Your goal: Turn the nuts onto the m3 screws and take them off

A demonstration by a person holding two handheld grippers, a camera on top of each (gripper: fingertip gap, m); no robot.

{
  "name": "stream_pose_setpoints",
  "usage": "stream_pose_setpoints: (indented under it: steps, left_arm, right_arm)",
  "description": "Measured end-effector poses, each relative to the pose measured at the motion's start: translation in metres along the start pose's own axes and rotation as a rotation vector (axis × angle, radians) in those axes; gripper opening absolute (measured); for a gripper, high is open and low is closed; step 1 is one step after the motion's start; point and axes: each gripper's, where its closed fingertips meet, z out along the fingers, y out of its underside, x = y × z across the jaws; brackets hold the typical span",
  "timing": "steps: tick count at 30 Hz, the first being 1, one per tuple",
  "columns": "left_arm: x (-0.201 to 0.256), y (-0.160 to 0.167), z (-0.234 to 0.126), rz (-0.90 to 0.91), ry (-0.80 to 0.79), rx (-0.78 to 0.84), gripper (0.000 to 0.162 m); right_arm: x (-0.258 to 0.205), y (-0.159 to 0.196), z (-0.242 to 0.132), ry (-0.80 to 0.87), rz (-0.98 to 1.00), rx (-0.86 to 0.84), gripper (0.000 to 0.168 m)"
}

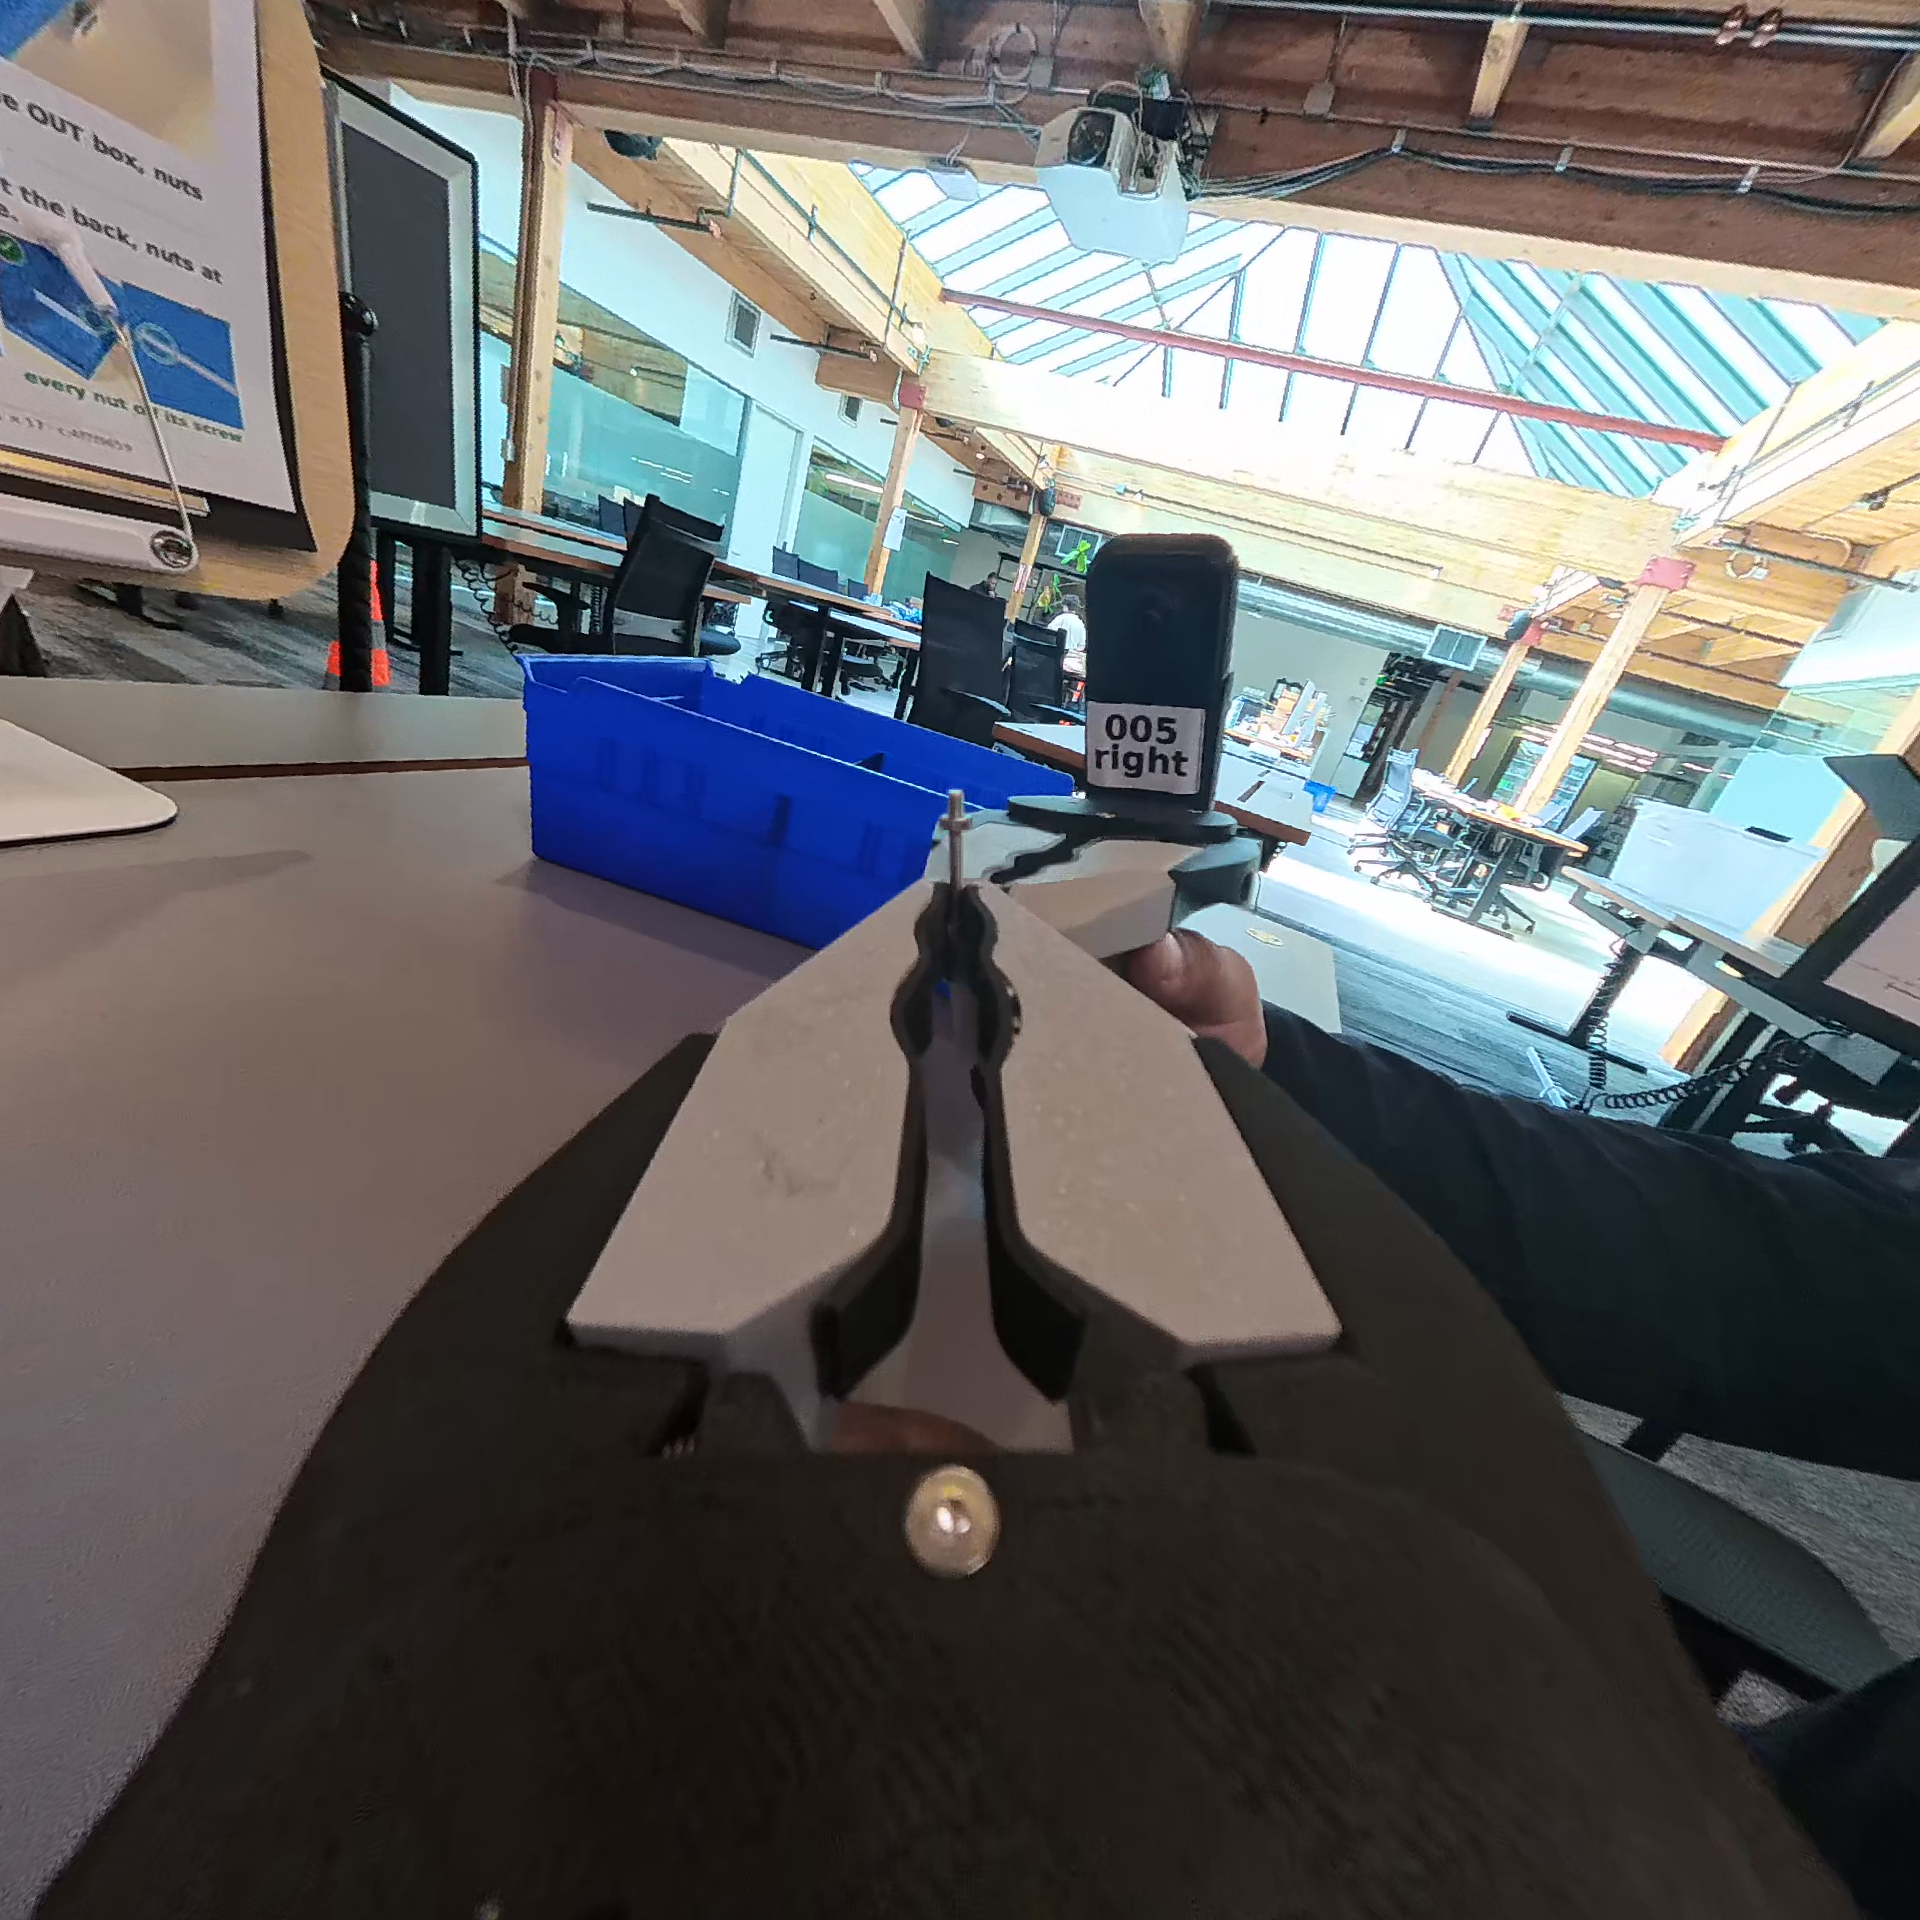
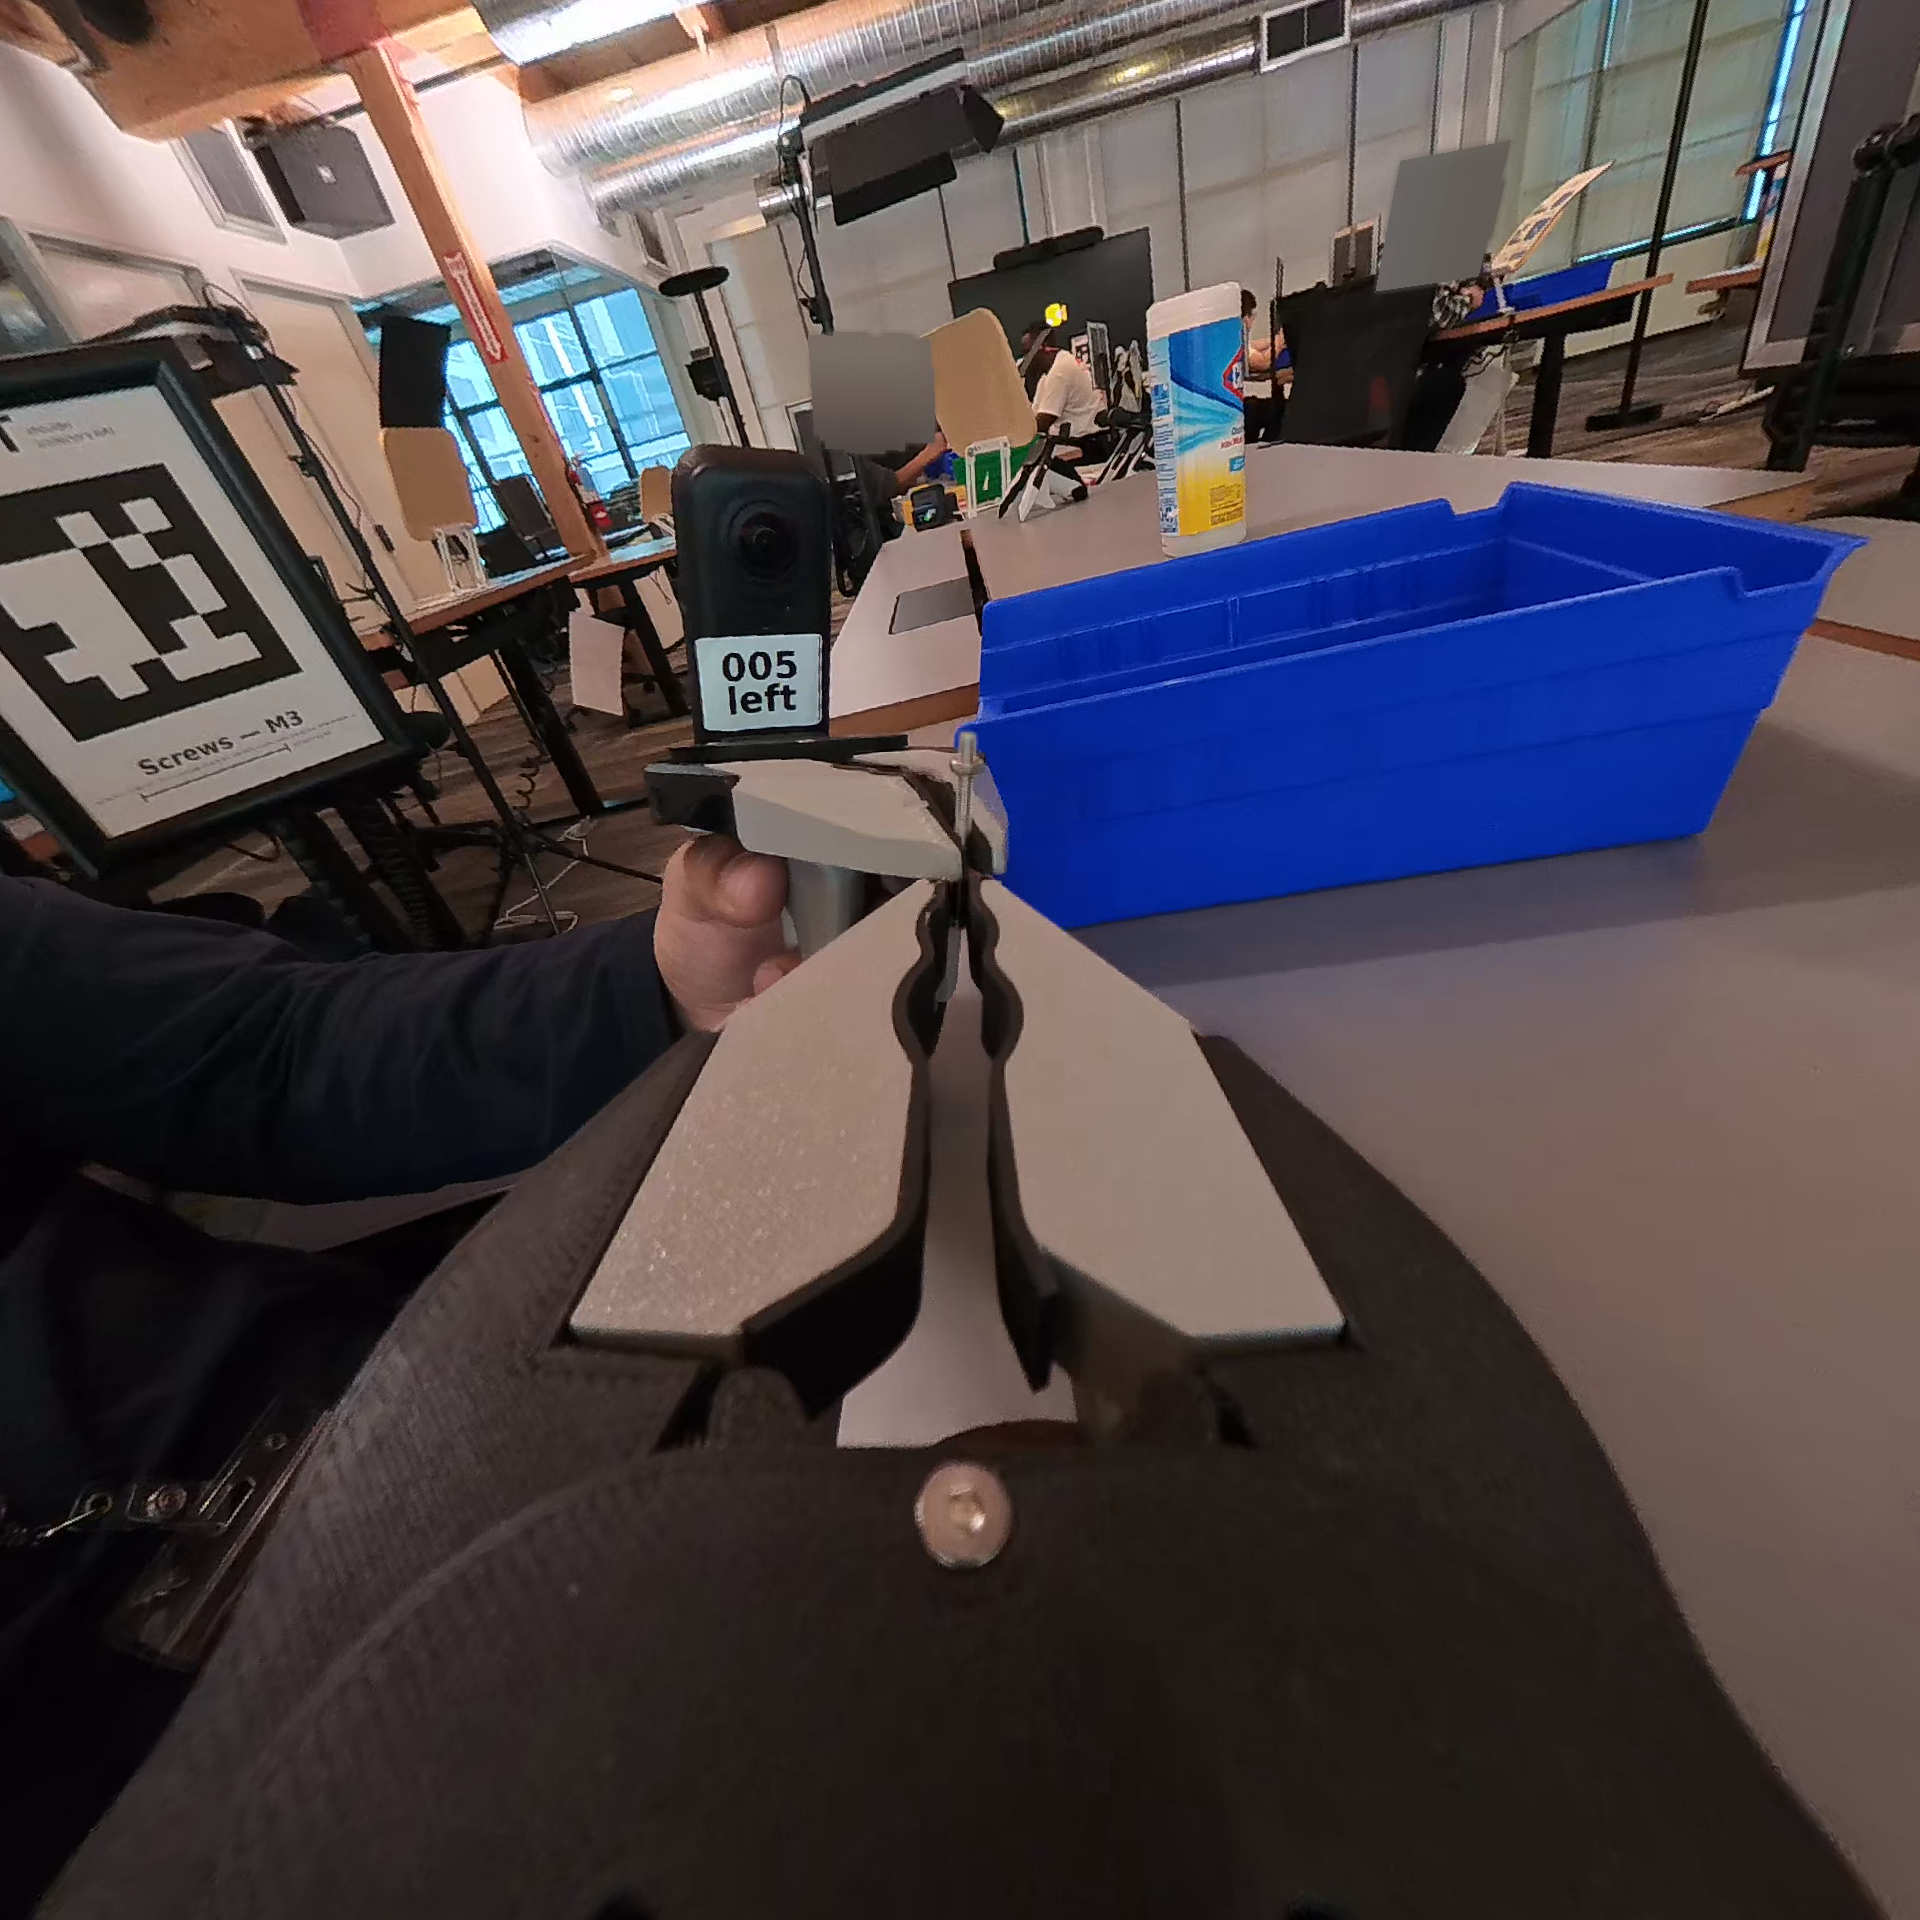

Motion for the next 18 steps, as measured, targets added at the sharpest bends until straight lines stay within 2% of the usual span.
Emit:
stream_pose_setpoints:
  steps: [2, 5, 9, 18]
  left_arm:
    - [-0.001, 0.001, 0.000, 0.008, -0.010, -0.007, 0.000]
    - [-0.006, 0.003, 0.000, 0.025, -0.043, -0.021, 0.000]
    - [-0.024, 0.009, -0.002, 0.074, -0.162, -0.062, 0.000]
    - [-0.028, 0.013, -0.002, 0.079, -0.189, -0.085, 0.000]
  right_arm:
    - [0.001, 0.001, 0.000, 0.009, -0.009, -0.007, 0.000]
    - [0.001, 0.003, 0.001, 0.005, -0.003, -0.019, 0.010]
    - [0.011, 0.006, -0.002, 0.060, -0.013, -0.052, 0.019]
    - [0.026, -0.007, -0.012, 0.148, -0.003, 0.033, 0.020]
